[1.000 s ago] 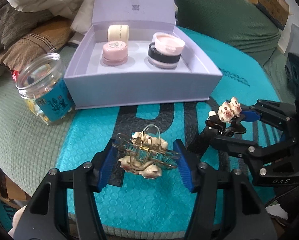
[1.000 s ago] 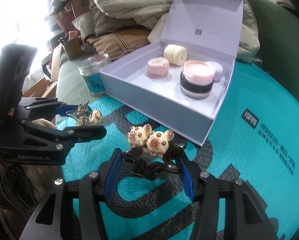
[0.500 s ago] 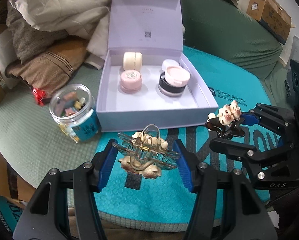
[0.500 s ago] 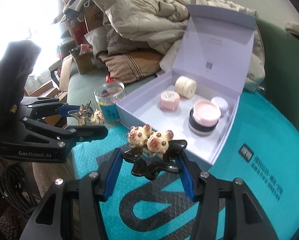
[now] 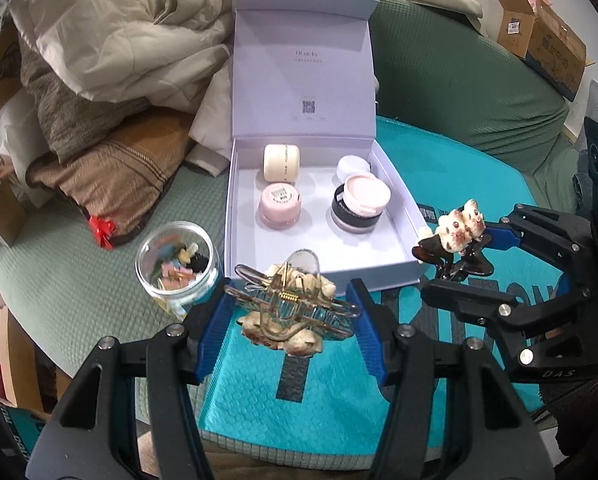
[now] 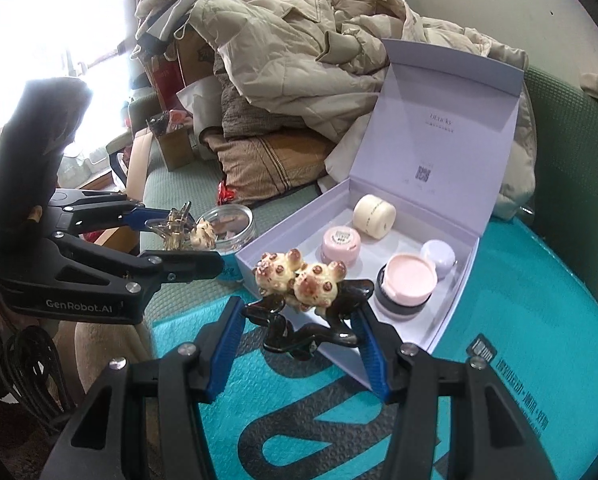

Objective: Organize objects
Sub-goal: 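Lift both cat clips and carry them over the white box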

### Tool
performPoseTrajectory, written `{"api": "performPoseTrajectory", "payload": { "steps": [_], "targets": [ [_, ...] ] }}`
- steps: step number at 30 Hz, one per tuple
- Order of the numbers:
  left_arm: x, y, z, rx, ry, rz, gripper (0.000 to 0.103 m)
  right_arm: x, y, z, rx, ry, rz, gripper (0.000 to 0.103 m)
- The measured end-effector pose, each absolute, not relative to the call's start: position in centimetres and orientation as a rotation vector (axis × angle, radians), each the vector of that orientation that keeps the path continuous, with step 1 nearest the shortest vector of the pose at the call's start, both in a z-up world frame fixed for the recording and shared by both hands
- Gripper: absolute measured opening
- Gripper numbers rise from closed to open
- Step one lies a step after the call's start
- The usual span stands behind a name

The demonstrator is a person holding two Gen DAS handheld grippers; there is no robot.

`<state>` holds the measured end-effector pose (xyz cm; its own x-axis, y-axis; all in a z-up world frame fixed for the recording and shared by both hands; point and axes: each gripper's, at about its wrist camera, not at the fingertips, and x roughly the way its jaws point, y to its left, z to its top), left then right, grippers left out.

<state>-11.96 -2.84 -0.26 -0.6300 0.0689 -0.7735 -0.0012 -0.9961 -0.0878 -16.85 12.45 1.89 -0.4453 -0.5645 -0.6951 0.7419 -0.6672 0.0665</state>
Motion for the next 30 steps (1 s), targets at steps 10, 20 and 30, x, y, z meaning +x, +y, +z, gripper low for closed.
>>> {"api": "performPoseTrajectory", "payload": {
  "steps": [10, 20, 30],
  "targets": [
    [-14.7, -3.0, 0.3, -1.334, -0.114, 2.781, 0.056, -19.3, 12.5, 2.3, 0.906, 0.332, -2.149, 0.055],
    [-18.0, -2.8, -0.8, -1.371, -0.1, 2.739, 0.056, -22.4, 12.4, 1.0, 0.937, 0.339, -2.164, 0.055],
    [-21.5, -2.7, -3.3, -1.432, -0.075, 2.692, 0.056, -25.5, 12.2, -0.8, 0.991, 0.334, -2.172, 0.055]
  ]
}}
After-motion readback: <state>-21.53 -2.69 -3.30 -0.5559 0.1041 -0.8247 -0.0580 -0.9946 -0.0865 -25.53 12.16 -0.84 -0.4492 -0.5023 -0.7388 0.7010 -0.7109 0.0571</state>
